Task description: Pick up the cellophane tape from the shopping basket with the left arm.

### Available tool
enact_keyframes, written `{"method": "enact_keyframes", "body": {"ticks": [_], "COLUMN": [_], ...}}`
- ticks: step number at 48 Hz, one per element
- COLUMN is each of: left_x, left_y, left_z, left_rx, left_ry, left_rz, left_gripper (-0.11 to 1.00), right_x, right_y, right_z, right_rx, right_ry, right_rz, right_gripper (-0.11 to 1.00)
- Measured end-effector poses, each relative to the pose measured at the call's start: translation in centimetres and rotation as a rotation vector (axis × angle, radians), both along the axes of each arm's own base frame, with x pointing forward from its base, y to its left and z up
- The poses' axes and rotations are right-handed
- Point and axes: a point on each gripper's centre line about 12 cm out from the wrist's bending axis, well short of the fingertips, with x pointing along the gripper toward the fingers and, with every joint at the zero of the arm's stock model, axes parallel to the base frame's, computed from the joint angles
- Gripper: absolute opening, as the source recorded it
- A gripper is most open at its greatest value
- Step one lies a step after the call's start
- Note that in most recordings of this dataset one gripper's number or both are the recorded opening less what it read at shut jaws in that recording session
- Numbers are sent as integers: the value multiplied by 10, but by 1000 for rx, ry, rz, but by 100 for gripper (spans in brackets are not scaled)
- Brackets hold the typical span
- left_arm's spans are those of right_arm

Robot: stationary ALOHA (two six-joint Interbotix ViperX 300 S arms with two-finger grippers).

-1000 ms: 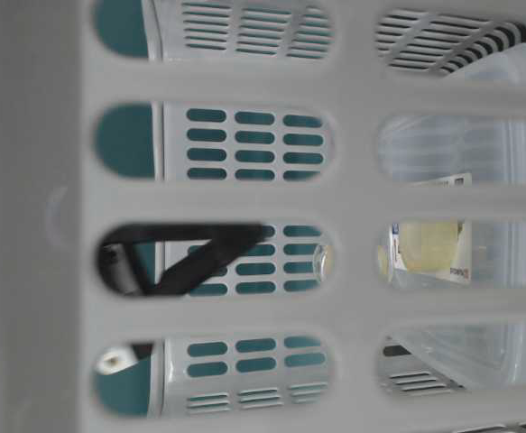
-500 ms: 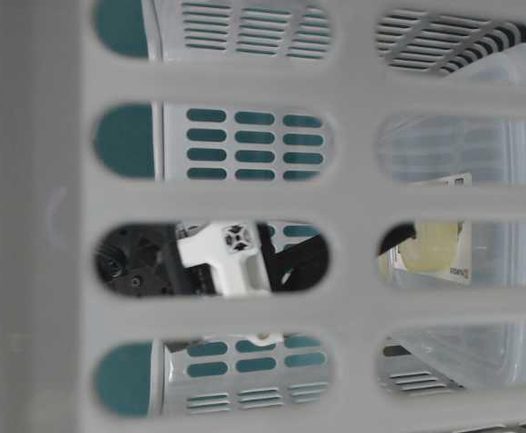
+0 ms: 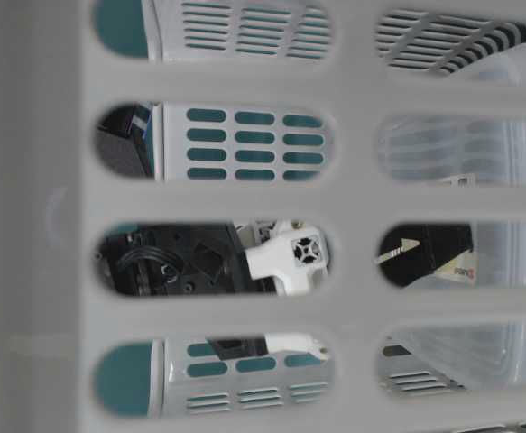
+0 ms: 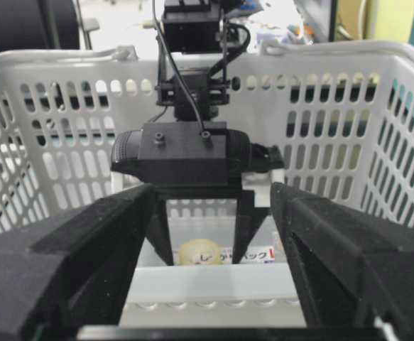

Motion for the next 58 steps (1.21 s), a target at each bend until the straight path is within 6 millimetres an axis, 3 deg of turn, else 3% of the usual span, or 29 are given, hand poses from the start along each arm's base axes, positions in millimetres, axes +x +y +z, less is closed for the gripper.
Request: {"method": "enact_keyframes", "body": {"ticks": [4, 10, 17, 23, 45, 50, 58], "left_x": [0, 0, -2, -2, -7, -9, -7], "left_y": [-1, -3, -3, 0, -6, -6, -8], "left_z": [0, 0, 9, 34, 171, 183, 179], "left_rx": [1, 0, 1, 1, -3, -3, -1], "left_ry": [-2, -3, -14, -57, -102, -88, -57], "left_rz": [-2, -9, -9, -4, 2, 4, 1], "left_gripper": [78, 50, 50, 50, 50, 50, 50], "right_x": [0, 0, 0, 0, 0, -1, -1], "right_y": [0, 0, 0, 0, 0, 0, 0], "right_z": [0, 0, 0, 0, 0, 1, 1], "right_rx": [2, 2, 0, 2, 8, 14, 15], "right_ry": [2, 2, 0, 0, -2, -3, -6], "right_rz": [0, 0, 0, 0, -1, -1, 1], "right_gripper": [66, 66, 66, 66, 66, 66, 66]}}
